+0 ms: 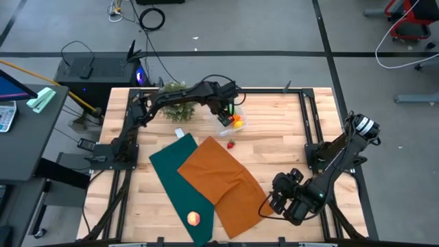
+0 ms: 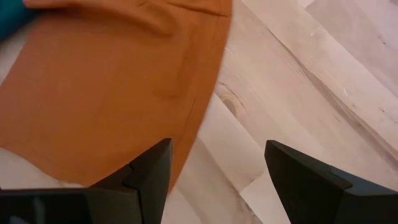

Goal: Pick and placing Produce into tupperware
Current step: Put the yellow lemon into the transparent bin

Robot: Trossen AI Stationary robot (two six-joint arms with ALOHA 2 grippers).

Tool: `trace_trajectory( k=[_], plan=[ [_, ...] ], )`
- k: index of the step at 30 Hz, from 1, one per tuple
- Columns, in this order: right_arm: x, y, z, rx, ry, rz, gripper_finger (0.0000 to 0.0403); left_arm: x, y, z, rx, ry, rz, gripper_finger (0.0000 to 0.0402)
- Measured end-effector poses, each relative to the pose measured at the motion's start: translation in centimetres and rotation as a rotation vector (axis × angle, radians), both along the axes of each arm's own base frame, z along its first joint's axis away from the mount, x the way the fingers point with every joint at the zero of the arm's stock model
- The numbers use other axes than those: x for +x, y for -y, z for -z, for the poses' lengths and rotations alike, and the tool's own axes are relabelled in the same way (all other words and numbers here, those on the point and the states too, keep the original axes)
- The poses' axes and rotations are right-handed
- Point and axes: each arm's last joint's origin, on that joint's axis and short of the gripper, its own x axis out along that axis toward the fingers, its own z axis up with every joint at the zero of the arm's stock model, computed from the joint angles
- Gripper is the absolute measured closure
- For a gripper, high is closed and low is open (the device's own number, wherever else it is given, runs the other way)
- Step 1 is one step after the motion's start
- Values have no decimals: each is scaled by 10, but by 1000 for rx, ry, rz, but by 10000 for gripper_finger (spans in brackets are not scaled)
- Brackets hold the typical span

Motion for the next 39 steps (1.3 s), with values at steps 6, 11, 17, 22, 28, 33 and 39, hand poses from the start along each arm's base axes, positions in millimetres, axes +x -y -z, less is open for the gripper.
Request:
trace_trajectory(
  k=[6,11,17,22,28,33,39],
  plan=[
    [5,5,0,-5,-1,21,179,-1,-4,4,-25,0,3,184],
    [7,7,0,-3,2,29,179,2,0,17,-38,-52,23,182],
    [8,6,0,4,8,28,179,5,6,28,-50,-92,57,186],
    [8,6,0,3,7,28,179,8,9,35,-48,-108,71,174],
    [8,6,0,4,8,28,179,8,6,35,3,-113,52,189],
    [8,6,0,4,8,28,179,7,1,35,8,-108,37,174],
    [8,6,0,4,8,28,179,7,0,35,12,-107,38,181]
  ],
)
